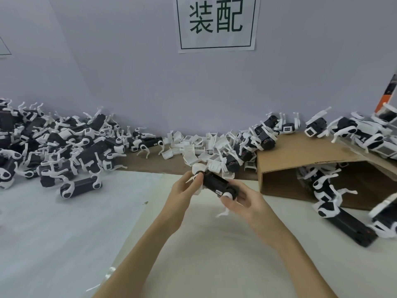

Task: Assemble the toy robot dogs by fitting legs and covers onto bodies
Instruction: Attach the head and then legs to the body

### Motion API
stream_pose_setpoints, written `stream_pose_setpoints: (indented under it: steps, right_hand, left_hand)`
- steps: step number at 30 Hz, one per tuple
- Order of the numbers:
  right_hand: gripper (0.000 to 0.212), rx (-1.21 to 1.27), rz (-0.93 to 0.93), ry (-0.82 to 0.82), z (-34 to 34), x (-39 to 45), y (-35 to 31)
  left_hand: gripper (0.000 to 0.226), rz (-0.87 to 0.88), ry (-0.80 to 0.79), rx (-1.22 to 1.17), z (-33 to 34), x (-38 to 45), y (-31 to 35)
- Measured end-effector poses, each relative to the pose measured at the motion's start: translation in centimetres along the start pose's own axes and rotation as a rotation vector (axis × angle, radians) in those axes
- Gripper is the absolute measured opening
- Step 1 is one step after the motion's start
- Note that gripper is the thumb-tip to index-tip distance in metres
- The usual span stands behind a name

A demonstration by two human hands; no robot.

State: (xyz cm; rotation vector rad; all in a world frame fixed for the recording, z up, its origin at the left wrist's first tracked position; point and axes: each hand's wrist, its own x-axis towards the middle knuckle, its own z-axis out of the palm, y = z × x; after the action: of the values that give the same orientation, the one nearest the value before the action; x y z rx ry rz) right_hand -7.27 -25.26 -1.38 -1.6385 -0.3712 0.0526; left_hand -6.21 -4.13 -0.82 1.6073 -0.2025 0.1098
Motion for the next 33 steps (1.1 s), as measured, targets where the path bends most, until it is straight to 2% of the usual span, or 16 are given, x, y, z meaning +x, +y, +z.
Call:
stream_pose_setpoints:
  steps: [2,4,8,11,14,17,20,23,26,29,33]
  right_hand:
    - [0.053,-0.165,-0.025,-0.016,0.2,-0.2,0.3]
    - [0.060,-0.305,-0.065,0.002,0.6,-0.2,0.6]
    - [0.069,-0.539,-0.105,-0.022,3.1,-0.5,1.3]
    - [0.068,-0.645,-0.133,-0.044,5.3,-1.1,2.4]
    - [0.070,-0.631,-0.186,0.009,6.1,-1.1,2.6]
    - [0.074,-0.554,-0.213,0.011,6.3,-1.1,2.5]
    - [0.058,-0.550,-0.257,0.137,5.9,-0.8,2.4]
    - [0.048,-0.449,-0.314,0.126,4.5,-0.3,2.4]
    - [0.049,-0.329,-0.331,0.021,3.3,-0.3,2.4]
    - [0.050,-0.288,-0.310,-0.004,3.0,-0.3,2.6]
    - [0.061,-0.367,-0.260,0.112,2.8,-0.1,2.6]
  left_hand:
    - [0.041,0.053,-0.095,0.025,-1.1,0.1,0.3]
    - [0.039,0.095,-0.094,0.013,-1.8,0.1,0.6]
    - [0.077,0.163,0.202,-0.037,0.1,-0.1,0.5]
    - [0.080,0.357,0.389,0.067,0.8,-0.7,0.3]
    - [0.080,0.409,0.444,0.150,0.2,-0.8,0.9]
    - [0.081,0.343,0.407,0.054,0.3,-0.9,1.2]
    - [0.068,0.342,0.276,0.136,1.1,-1.5,1.0]
    - [0.048,0.525,0.055,0.323,1.2,-2.0,1.3]
    - [0.047,0.669,-0.075,0.495,1.0,-1.9,1.9]
    - [0.048,0.703,-0.105,0.539,0.8,-1.7,1.8]
    - [0.045,0.576,-0.053,0.454,0.0,-1.1,1.4]
